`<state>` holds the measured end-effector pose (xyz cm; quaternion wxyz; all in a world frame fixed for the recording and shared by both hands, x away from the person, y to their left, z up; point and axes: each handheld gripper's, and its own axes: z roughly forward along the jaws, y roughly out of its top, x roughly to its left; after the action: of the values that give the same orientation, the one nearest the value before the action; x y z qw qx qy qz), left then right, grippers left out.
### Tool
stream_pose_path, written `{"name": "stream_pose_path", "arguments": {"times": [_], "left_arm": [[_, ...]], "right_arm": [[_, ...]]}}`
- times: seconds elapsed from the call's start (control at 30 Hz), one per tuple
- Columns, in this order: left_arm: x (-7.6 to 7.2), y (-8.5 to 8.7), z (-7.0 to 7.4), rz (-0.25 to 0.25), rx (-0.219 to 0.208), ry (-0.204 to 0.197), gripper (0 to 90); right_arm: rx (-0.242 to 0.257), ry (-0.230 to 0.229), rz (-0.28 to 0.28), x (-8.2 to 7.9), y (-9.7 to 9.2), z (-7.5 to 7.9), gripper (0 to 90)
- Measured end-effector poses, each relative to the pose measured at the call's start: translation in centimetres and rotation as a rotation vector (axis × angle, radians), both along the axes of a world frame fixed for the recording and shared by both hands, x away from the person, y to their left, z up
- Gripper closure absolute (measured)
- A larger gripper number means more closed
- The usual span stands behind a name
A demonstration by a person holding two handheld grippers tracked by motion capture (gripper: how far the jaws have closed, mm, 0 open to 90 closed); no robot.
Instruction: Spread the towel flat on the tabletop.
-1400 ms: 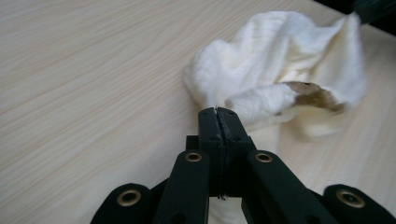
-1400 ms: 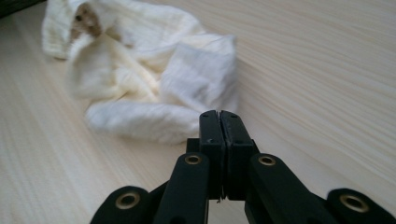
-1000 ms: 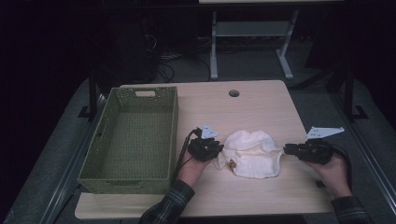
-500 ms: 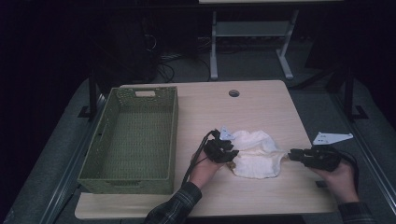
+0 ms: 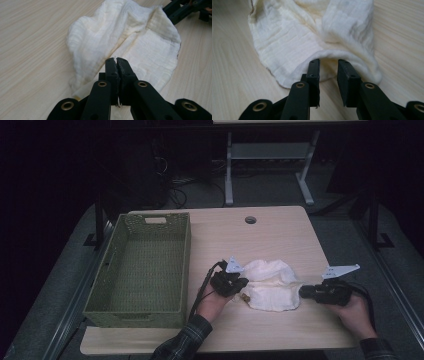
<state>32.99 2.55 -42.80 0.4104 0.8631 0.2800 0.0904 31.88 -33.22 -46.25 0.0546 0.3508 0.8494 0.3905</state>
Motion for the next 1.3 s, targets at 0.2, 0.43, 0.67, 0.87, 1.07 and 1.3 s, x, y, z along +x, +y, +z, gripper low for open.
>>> {"name": "stream_pose_path", "arguments": {"times": [0.2,0.43,0.67,0.87,1.07,1.3], "left_arm": [[0.2,0.1,-0.2,0.003,0.005,0.004,87.4],[0.2,0.1,-0.3,0.011,0.003,0.004,87.5],[0.0,1.0,0.5,0.026,-0.055,0.012,87.8],[-1.2,2.0,1.5,0.033,-0.117,0.025,87.8],[-3.1,2.7,1.1,0.03,-0.107,0.055,87.8],[-5.3,3.6,-0.1,0.043,-0.074,0.133,87.8]], "right_arm": [[-0.018,0.0,-0.014,1.2,0.8,-0.3,70.1],[-0.036,0.011,-0.018,1.4,1.2,-0.9,78.5],[-0.069,-0.032,-0.013,0.7,0.5,-0.1,87.0],[-0.04,-0.056,-0.056,-0.9,-2.0,1.1,87.0],[-0.034,-0.068,-0.069,-2.7,-3.4,1.7,87.0],[-0.031,-0.048,-0.082,-4.4,-5.0,1.4,87.1]]}}
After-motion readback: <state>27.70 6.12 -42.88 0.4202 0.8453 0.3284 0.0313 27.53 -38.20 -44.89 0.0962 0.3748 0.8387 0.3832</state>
